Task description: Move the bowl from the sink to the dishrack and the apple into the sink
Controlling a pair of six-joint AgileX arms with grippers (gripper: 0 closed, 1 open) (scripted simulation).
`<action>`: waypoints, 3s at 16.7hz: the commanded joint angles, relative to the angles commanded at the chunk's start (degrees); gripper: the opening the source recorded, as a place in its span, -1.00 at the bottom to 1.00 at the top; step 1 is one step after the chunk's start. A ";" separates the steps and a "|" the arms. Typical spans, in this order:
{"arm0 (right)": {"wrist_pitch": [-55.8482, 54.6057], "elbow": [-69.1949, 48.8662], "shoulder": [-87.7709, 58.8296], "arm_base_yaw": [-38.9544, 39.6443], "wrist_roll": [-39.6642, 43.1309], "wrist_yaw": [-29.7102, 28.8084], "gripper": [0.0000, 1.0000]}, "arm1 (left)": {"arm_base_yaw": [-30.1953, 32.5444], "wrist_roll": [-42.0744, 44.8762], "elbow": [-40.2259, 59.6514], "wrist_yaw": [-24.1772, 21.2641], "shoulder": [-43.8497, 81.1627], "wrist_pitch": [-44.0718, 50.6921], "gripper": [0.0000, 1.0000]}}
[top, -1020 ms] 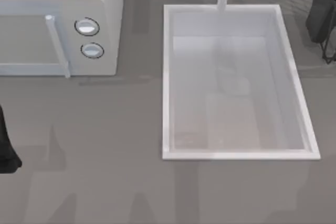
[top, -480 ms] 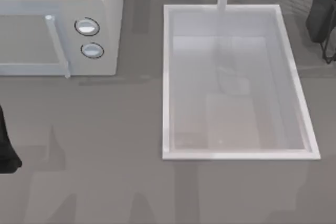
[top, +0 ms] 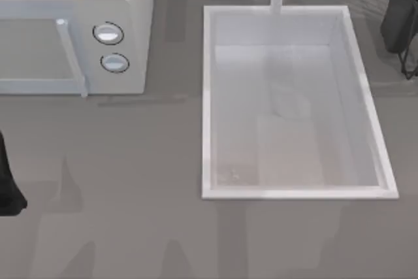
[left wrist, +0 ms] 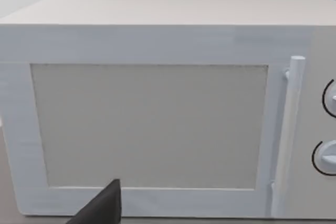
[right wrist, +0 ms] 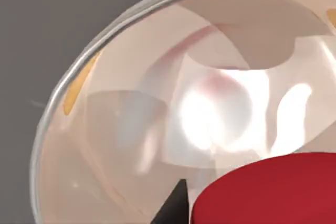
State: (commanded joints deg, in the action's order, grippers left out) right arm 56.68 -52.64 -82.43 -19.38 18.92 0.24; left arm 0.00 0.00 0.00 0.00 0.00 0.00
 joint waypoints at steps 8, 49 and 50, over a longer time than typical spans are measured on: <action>6.66 -4.71 2.91 0.13 -0.09 0.11 -1.00 | 0.00 0.00 0.00 0.00 0.00 0.00 1.00; -120.28 13.54 -21.78 57.02 -19.92 -39.18 -1.00 | 0.00 0.00 0.00 0.00 0.00 0.00 1.00; -124.26 14.01 -25.07 57.01 -19.91 -39.34 -1.00 | 0.00 0.00 0.00 0.00 0.00 0.00 1.00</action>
State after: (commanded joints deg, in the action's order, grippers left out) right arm -67.58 -38.63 -107.50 37.63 -0.99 -39.11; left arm 0.00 0.00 0.00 0.00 0.00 0.00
